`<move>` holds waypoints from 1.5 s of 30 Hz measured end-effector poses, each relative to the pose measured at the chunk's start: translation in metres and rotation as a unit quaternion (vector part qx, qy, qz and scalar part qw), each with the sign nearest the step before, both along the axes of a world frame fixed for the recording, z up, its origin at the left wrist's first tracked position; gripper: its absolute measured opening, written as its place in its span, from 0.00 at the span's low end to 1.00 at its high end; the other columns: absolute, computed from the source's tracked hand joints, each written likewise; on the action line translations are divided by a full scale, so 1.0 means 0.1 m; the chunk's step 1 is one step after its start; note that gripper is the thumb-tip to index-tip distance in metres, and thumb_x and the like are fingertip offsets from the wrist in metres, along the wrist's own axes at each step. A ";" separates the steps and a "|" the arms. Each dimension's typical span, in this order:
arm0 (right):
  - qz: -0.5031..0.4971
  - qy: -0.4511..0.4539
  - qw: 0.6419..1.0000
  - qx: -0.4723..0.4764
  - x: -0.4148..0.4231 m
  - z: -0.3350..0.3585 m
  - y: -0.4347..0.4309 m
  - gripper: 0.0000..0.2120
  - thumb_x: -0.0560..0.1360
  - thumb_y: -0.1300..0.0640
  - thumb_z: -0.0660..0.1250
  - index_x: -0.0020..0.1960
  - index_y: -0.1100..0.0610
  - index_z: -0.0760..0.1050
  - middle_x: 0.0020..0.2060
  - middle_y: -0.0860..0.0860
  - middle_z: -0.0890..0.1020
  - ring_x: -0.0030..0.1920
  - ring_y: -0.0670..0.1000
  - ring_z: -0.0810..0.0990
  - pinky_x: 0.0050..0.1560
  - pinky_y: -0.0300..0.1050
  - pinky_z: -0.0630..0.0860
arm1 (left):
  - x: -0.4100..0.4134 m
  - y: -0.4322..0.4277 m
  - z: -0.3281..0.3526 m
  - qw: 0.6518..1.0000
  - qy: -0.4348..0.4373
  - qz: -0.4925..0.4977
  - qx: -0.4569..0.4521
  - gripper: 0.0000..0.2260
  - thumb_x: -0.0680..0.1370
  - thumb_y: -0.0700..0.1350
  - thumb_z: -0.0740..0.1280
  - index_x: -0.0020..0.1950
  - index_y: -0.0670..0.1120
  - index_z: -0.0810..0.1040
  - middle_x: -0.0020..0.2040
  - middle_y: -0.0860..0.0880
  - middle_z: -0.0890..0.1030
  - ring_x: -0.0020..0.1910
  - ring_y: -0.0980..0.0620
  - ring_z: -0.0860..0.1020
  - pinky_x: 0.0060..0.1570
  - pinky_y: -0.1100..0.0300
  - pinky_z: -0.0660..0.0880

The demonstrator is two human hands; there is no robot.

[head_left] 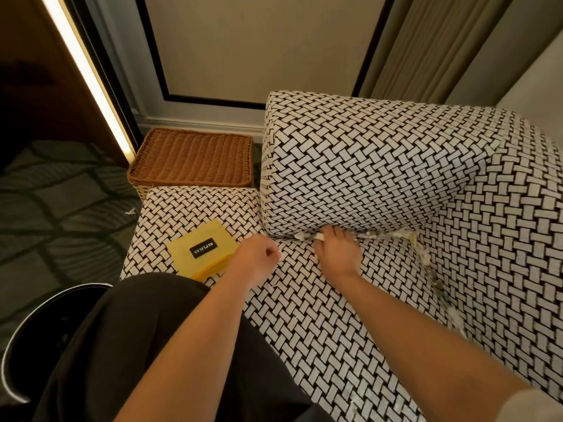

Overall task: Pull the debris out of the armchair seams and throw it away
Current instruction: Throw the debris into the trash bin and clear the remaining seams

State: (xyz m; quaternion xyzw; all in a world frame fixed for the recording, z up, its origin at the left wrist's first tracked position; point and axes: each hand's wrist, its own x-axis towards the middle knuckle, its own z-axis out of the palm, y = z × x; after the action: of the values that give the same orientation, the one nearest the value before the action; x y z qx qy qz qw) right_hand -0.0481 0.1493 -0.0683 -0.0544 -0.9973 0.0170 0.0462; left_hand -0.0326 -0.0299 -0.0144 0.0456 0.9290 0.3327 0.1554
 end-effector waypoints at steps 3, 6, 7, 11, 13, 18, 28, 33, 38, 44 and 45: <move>-0.043 -0.018 0.999 -0.026 -0.05 0.04 -0.05 0.14 0.78 0.49 0.60 0.57 0.57 0.73 0.47 0.53 0.80 0.45 0.51 0.78 0.41 0.44 0.78 | -0.01 0.00 0.00 1.000 0.006 -0.002 0.001 0.08 0.79 0.45 0.62 0.52 0.46 0.80 0.53 0.51 0.79 0.51 0.53 0.76 0.47 0.63 0.71; -0.027 -0.030 0.999 -0.031 -0.02 0.05 -0.06 0.14 0.79 0.50 0.58 0.56 0.57 0.76 0.40 0.50 0.78 0.34 0.48 0.75 0.26 0.34 0.66 | -0.03 0.02 -0.01 1.000 -0.004 0.004 0.007 0.08 0.79 0.44 0.62 0.50 0.45 0.80 0.50 0.49 0.79 0.48 0.51 0.78 0.50 0.57 0.75; -0.011 -0.033 0.999 -0.030 0.01 0.06 -0.07 0.14 0.80 0.50 0.56 0.57 0.57 0.75 0.39 0.50 0.78 0.33 0.47 0.73 0.24 0.33 0.61 | -0.02 0.03 -0.01 1.000 -0.007 0.004 0.008 0.08 0.79 0.44 0.62 0.50 0.44 0.80 0.49 0.49 0.79 0.45 0.50 0.78 0.49 0.57 0.76; 0.015 -0.015 0.993 -0.112 0.15 0.03 -0.15 0.17 0.81 0.51 0.52 0.53 0.59 0.76 0.32 0.49 0.74 0.29 0.47 0.71 0.23 0.35 0.60 | -0.02 0.09 -0.01 1.000 -0.013 0.014 0.021 0.09 0.79 0.44 0.61 0.50 0.42 0.80 0.49 0.47 0.78 0.37 0.53 0.74 0.37 0.64 0.72; 0.009 0.009 0.984 -0.180 0.20 0.03 -0.18 0.18 0.81 0.53 0.52 0.47 0.62 0.76 0.30 0.50 0.74 0.28 0.47 0.71 0.24 0.37 0.61 | -0.01 0.11 0.00 0.997 -0.029 0.040 0.054 0.09 0.80 0.42 0.60 0.50 0.42 0.78 0.46 0.48 0.77 0.35 0.55 0.72 0.33 0.66 0.70; 0.083 0.032 0.940 -0.330 0.40 0.19 -0.37 0.15 0.80 0.56 0.55 0.40 0.59 0.75 0.26 0.44 0.70 0.26 0.44 0.69 0.26 0.39 0.66 | 0.00 0.11 0.07 0.945 -0.166 0.175 0.220 0.08 0.81 0.40 0.55 0.47 0.41 0.73 0.39 0.45 0.77 0.34 0.53 0.78 0.42 0.57 0.81; 0.145 -0.036 0.806 -0.573 0.45 0.78 -0.84 0.21 0.80 0.57 0.57 0.28 0.53 0.65 0.24 0.45 0.69 0.27 0.42 0.66 0.30 0.37 0.65 | 0.12 -0.03 0.31 0.816 -0.273 0.169 0.481 0.07 0.79 0.38 0.60 0.51 0.40 0.77 0.43 0.45 0.82 0.43 0.51 0.80 0.37 0.62 0.79; 0.068 -0.086 0.748 -0.654 0.52 0.91 -0.73 0.18 0.80 0.56 0.56 0.31 0.55 0.68 0.25 0.47 0.69 0.26 0.43 0.66 0.28 0.36 0.63 | 0.13 -0.01 0.35 0.770 -0.285 0.162 0.547 0.11 0.79 0.35 0.57 0.58 0.40 0.76 0.49 0.41 0.80 0.46 0.48 0.77 0.47 0.56 0.76; -0.110 -0.014 0.714 -0.691 0.47 0.74 -0.54 0.06 0.80 0.54 0.58 0.49 0.53 0.71 0.38 0.52 0.76 0.31 0.46 0.70 0.28 0.36 0.67 | 0.06 -0.07 0.35 0.752 -0.253 0.237 0.561 0.16 0.78 0.29 0.52 0.56 0.38 0.77 0.34 0.48 0.70 0.33 0.56 0.68 0.39 0.63 0.75; -0.131 -0.040 0.927 -0.349 0.16 0.34 -0.24 0.24 0.77 0.44 0.60 0.68 0.54 0.62 0.56 0.58 0.75 0.48 0.53 0.76 0.36 0.40 0.70 | 0.08 -0.03 0.31 0.767 -0.274 0.275 0.510 0.12 0.79 0.32 0.55 0.53 0.36 0.78 0.32 0.49 0.69 0.30 0.56 0.65 0.35 0.63 0.72; -0.114 -0.079 0.955 -0.262 0.13 0.29 -0.22 0.25 0.76 0.40 0.59 0.66 0.55 0.64 0.54 0.57 0.77 0.52 0.56 0.75 0.40 0.42 0.68 | 0.08 -0.03 0.30 0.772 -0.273 0.286 0.497 0.11 0.79 0.34 0.56 0.53 0.36 0.78 0.32 0.49 0.68 0.30 0.56 0.64 0.34 0.63 0.71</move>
State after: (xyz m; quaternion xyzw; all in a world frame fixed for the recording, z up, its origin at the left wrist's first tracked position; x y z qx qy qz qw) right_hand -0.0354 0.1269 -0.0392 -0.1795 -0.9453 0.2683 -0.0470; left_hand -0.0247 -0.0331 0.0151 -0.2440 0.5226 0.7760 0.2554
